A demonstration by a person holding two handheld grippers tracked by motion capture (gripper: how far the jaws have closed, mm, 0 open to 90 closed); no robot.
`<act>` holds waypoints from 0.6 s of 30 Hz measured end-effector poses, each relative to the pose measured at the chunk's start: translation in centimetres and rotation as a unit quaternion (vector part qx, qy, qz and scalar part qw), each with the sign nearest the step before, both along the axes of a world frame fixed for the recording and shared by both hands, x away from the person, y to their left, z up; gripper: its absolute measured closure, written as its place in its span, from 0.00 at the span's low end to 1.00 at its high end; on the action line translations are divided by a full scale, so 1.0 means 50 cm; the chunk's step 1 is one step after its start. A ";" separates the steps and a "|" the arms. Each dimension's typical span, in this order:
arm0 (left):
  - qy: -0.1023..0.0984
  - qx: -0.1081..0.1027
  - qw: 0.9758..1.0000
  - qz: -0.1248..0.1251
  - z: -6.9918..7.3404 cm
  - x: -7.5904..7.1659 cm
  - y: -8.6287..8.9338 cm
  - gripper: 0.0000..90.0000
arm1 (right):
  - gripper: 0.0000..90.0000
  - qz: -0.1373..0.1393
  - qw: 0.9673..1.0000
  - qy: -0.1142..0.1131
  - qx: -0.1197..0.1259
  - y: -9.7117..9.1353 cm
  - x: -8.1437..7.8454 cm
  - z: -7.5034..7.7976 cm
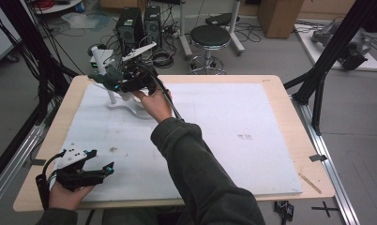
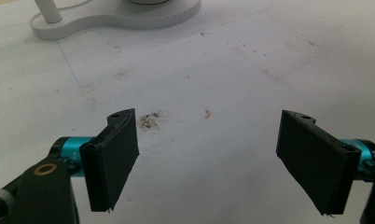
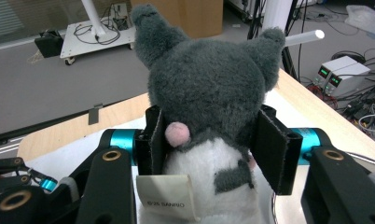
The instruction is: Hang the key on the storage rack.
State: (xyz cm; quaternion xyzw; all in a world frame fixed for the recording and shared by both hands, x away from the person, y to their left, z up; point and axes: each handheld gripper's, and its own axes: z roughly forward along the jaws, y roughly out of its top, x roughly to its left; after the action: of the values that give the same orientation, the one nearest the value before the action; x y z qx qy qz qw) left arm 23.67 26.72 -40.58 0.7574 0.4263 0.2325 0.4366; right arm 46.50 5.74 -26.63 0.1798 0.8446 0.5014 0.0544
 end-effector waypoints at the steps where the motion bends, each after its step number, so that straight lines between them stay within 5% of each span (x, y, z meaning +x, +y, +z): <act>1: 0.001 0.001 1.000 0.000 0.000 0.001 0.000 0.23 | 0.54 -0.001 1.000 0.001 0.000 0.004 0.002 0.000; 18: 0.000 0.002 1.000 -0.004 0.000 0.001 -0.001 0.23 | 0.54 -0.010 1.000 0.014 -0.007 0.032 0.024 -0.031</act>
State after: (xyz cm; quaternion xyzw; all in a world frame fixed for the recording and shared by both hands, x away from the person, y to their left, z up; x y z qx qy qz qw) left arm 23.70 26.67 -40.56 0.7599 0.4229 0.2310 0.4362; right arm 47.71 7.33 -28.19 0.1947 0.8469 0.4924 0.0490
